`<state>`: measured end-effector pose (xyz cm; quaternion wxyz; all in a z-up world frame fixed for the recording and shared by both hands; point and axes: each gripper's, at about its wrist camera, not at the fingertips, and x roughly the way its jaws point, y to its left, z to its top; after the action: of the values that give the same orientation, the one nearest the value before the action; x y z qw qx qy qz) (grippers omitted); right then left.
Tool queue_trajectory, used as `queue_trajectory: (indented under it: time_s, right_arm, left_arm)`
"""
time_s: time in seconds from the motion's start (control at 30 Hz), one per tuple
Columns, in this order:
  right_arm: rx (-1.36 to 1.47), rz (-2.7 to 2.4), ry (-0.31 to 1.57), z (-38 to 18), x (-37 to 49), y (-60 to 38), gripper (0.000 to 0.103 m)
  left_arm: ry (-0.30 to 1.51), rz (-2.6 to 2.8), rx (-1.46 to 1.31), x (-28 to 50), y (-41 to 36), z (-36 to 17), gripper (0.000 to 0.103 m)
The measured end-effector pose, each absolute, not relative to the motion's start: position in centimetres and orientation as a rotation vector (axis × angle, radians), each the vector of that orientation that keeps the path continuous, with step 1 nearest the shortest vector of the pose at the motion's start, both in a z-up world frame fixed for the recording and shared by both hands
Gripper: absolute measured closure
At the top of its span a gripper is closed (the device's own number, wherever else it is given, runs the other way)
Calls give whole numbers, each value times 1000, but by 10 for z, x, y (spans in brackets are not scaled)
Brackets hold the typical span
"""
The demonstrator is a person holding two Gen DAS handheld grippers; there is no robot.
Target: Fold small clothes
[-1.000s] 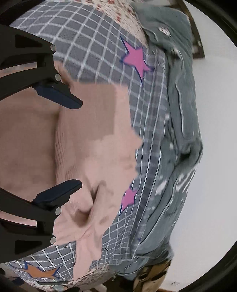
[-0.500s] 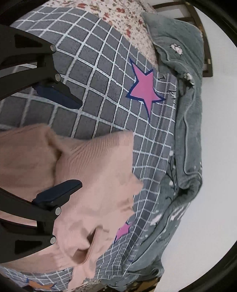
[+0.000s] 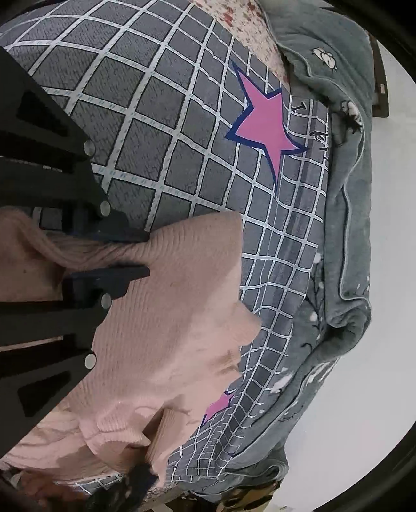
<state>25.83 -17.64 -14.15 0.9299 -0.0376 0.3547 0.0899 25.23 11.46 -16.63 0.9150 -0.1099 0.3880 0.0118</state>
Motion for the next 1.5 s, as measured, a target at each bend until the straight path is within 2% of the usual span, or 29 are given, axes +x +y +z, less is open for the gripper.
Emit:
queue_trajectory:
  time_s: [0.03, 0.1, 0.13, 0.2, 0.23, 0.33, 0.53, 0.67, 0.9, 0.93, 1.0, 1.07, 1.1, 1.33, 1.4, 1.43, 1.47, 1.5]
  right_arm:
    - [-90, 163, 764, -153, 267, -175, 40]
    - [-63, 174, 833, -170, 277, -177, 67]
    - [-36, 194, 856, -174, 280, -180, 72]
    - [4, 195, 818, -169, 276, -188, 93]
    - [45, 207, 777, -163, 271, -196, 94]
    - [102, 167, 708, -155, 257, -216, 94]
    - [212, 62, 806, -169, 254, -261, 87]
    - [124, -7, 751, -161, 244, -272, 65]
    - [119, -10, 749, -162, 236, -290, 62]
    - [120, -7, 748, -162, 235, -292, 61]
    - [132, 0, 741, -164, 234, -293, 60]
    - [146, 3, 744, -165, 233, -297, 60]
    - [147, 5, 745, -165, 233, -296, 60]
    - [115, -2, 721, -162, 229, -289, 58]
    - [104, 0, 701, -159, 225, -288, 57]
    - [101, 2, 693, -157, 224, -288, 57]
    - [98, 5, 686, -156, 223, -288, 56]
    - [94, 9, 677, -155, 221, -288, 55]
  left_arm:
    - [791, 21, -231, 253, 116, -165, 90]
    - [772, 11, -251, 251, 121, -162, 91]
    - [768, 8, -268, 249, 125, -163, 91]
    - [768, -1, -314, 248, 133, -165, 92]
    - [767, 2, -332, 246, 137, -166, 92]
    - [744, 32, -321, 241, 141, -165, 95]
    - [762, 45, -335, 241, 147, -169, 97]
    - [764, 18, -377, 242, 150, -168, 97]
    - [769, -5, -400, 245, 151, -167, 97]
    - [762, -3, -410, 244, 153, -166, 94]
    - [741, 2, -437, 241, 158, -164, 78]
    - [720, -4, -444, 239, 159, -161, 54]
    - [709, -16, -441, 238, 157, -159, 52]
    - [800, -61, -413, 256, 130, -166, 53]
    - [834, -41, -372, 262, 120, -171, 57]
    - [830, -28, -339, 263, 114, -171, 68]
    - [819, -5, -306, 262, 111, -170, 88]
    - [794, 7, -280, 260, 109, -167, 89]
